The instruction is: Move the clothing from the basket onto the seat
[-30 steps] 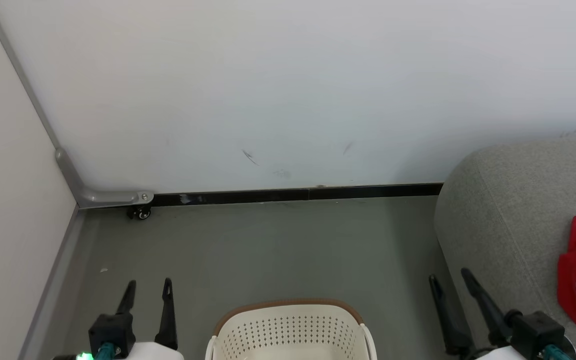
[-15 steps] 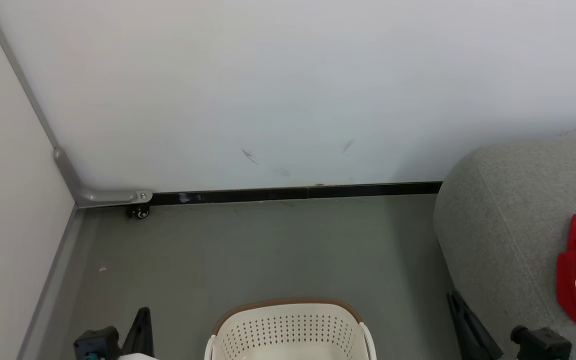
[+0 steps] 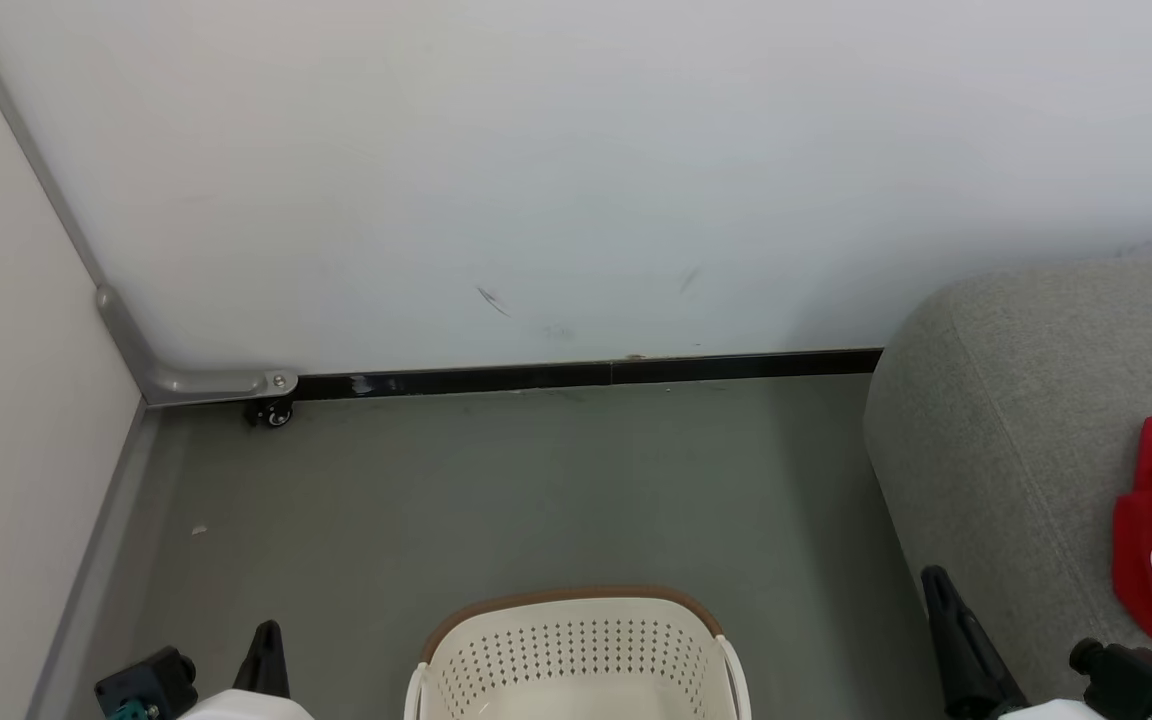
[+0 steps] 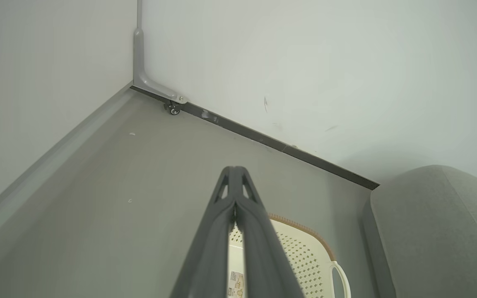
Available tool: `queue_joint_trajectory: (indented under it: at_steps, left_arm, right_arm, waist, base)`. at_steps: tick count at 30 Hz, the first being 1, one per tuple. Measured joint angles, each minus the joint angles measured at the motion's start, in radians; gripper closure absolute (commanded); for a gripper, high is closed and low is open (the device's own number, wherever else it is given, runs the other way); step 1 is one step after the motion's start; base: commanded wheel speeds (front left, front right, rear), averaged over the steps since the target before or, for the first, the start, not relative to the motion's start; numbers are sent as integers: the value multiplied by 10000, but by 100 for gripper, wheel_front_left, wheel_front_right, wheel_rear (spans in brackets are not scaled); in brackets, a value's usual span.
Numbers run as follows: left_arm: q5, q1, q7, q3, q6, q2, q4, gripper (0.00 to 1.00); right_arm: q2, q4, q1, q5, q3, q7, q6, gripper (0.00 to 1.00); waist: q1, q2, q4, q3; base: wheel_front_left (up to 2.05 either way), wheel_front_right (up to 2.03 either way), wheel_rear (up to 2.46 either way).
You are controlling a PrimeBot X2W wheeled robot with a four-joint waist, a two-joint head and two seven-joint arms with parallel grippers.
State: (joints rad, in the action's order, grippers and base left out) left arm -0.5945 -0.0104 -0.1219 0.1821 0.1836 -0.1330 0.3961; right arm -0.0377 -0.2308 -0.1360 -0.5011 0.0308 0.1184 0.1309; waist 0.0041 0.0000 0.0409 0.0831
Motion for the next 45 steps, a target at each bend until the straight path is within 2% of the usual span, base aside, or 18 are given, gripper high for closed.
queue_joint_trajectory:
  at_steps: [12, 21, 26, 38, 45]
  left_arm:
    - [-1664, -111, 489, -506, -535, 157, -138, 100]
    - [-2851, -116, 792, -825, -884, 245, -284, 100]
    - [-3499, -149, 959, -1007, -1083, 343, -370, 100]
    - [-5104, -237, 1269, -1421, -1576, 476, -491, 100]
    - [-5988, -336, 1484, -1664, -1848, 537, -606, 100]
  right_arm:
    - [-6, 4, 226, -1904, -240, -349, -2, 100]
    - [-36, -4, 410, -3256, -368, -577, -2, 100]
    - [-65, -19, 602, -3996, -468, -732, -2, 100]
    - [-130, -107, 924, -5799, -616, -1005, -4, 100]
    - [-159, -173, 1019, -6844, -725, -1175, -4, 100]
  waist:
    - [113, 0, -87, -86]
    - [134, 0, -133, -123]
    - [110, 0, -158, -175]
    - [6, 0, -217, -379]
    - [-22, 0, -252, -502]
  base:
    - [0, 0, 0]
    - [0, 0, 0]
    - [0, 0, 0]
    - [0, 0, 0]
    - [0, 0, 0]
